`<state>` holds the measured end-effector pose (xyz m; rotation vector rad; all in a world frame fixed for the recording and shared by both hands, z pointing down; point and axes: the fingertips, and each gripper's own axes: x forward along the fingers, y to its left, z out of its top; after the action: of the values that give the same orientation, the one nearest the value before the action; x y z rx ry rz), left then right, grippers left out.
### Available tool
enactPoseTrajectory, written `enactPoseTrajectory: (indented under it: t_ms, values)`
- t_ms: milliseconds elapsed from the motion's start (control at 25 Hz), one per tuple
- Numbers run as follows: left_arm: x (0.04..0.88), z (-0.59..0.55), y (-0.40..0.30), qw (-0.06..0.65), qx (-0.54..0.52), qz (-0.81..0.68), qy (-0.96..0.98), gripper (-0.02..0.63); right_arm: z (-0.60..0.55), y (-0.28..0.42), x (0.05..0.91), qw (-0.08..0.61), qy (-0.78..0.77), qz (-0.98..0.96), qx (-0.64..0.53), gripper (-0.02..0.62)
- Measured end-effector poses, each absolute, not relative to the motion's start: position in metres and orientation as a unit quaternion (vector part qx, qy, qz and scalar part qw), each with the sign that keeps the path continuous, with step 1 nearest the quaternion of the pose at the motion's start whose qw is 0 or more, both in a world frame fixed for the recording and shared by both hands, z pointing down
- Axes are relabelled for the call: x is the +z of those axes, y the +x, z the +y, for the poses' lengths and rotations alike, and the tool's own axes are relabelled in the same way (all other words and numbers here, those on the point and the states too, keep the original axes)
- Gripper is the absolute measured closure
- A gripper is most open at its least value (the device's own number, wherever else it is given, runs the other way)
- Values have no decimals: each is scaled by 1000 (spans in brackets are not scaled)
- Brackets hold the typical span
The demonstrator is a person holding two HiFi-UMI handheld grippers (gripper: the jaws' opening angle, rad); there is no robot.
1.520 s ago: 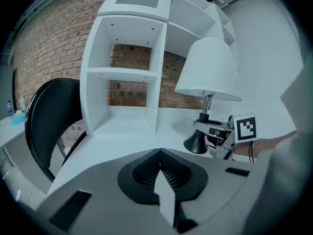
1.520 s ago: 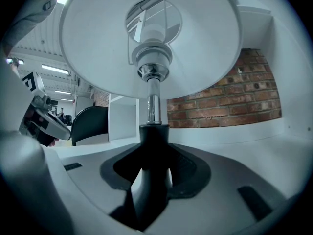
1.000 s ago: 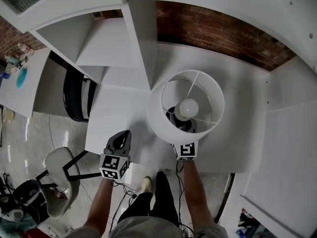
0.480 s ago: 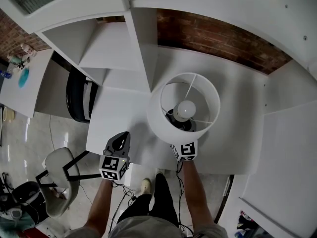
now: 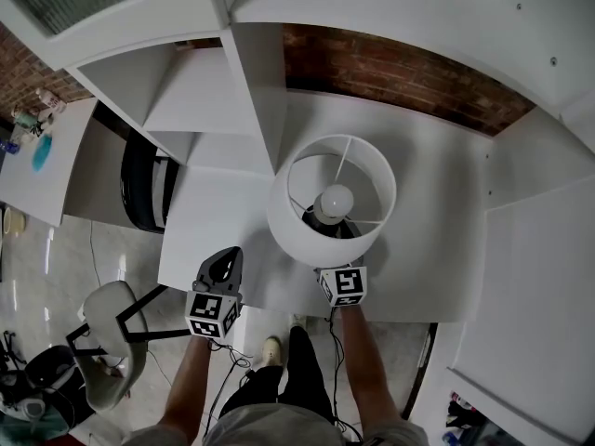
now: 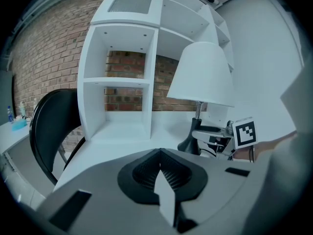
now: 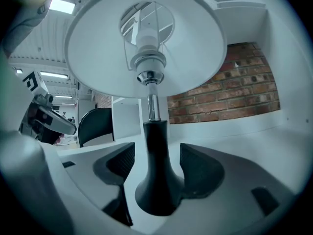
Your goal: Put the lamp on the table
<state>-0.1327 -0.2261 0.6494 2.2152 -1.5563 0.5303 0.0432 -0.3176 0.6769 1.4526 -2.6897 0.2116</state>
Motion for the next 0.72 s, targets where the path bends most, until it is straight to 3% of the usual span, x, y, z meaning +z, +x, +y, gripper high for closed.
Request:
enactPoseTrajectory:
  t_ms: [720]
  values:
    - [605, -196, -115, 166, 168, -543, 806, 603, -248, 79, 656, 64, 483, -866, 115, 311]
